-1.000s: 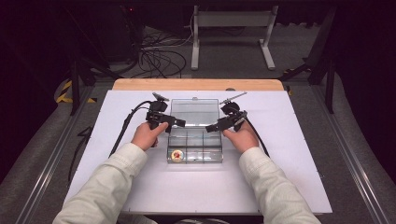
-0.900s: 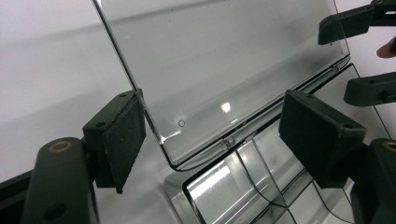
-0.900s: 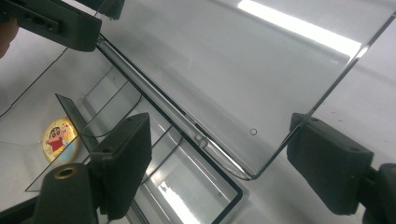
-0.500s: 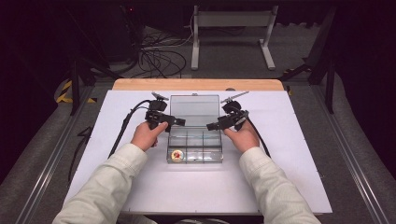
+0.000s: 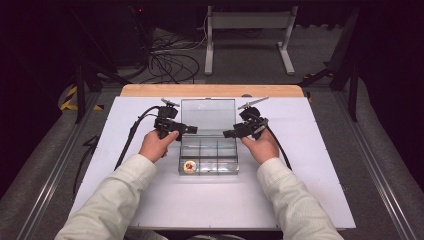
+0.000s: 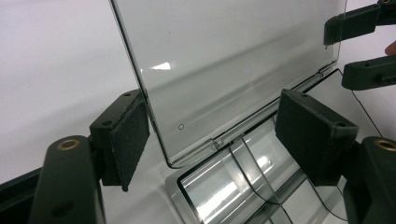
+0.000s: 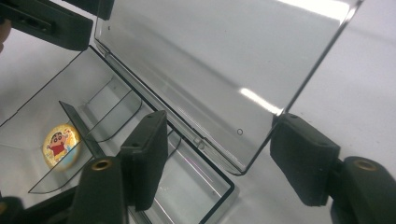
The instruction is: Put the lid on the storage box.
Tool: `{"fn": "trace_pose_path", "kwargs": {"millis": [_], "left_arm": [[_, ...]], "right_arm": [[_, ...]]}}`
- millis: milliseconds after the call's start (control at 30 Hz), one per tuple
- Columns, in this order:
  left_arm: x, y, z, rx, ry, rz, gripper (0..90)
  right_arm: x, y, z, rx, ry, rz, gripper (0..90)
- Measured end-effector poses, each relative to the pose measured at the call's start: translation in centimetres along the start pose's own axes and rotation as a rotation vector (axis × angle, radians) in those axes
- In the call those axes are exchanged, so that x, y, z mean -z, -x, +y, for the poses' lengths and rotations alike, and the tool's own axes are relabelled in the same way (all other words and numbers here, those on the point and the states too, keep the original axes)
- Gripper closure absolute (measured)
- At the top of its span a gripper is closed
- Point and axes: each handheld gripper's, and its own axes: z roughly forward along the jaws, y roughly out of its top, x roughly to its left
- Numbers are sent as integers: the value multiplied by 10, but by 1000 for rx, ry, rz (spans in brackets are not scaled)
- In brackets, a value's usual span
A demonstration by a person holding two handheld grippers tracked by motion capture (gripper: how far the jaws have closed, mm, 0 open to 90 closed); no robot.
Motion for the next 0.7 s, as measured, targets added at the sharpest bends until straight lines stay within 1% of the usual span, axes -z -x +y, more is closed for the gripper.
{"fn": "trace_pose_path", "kwargs": {"millis": [133,200,267,333,500,567,600,633,667,700], "left_arm": [[3,2,0,-6,11,1,281],[4,2,0,-20,5,4,286],[5,4,-1,-13,12,5,296],[7,4,-1,-22,12,9,311],[9,5,-1,-29,18,12,326],[11,5,-1,-32,15,9,341],[12,5,0,-39,15,9,348],[12,5,-1,-31,12,3,356],[13,5,0,-39,11,10,368],[14,5,-1,-36,15,3,380]], "right_arm": [[3,-2,0,9,2,-17,422],[4,-3,0,12,2,-25,441],[6,-3,0,17,2,-29,462],[7,-3,0,21,0,-33,476],[9,-6,0,33,1,-48,503],[10,-7,0,38,3,-54,521],[10,-7,0,39,4,-56,530],[11,-7,0,41,2,-58,538],[12,-8,0,41,3,-60,544],[12,-8,0,43,5,-59,551]]}}
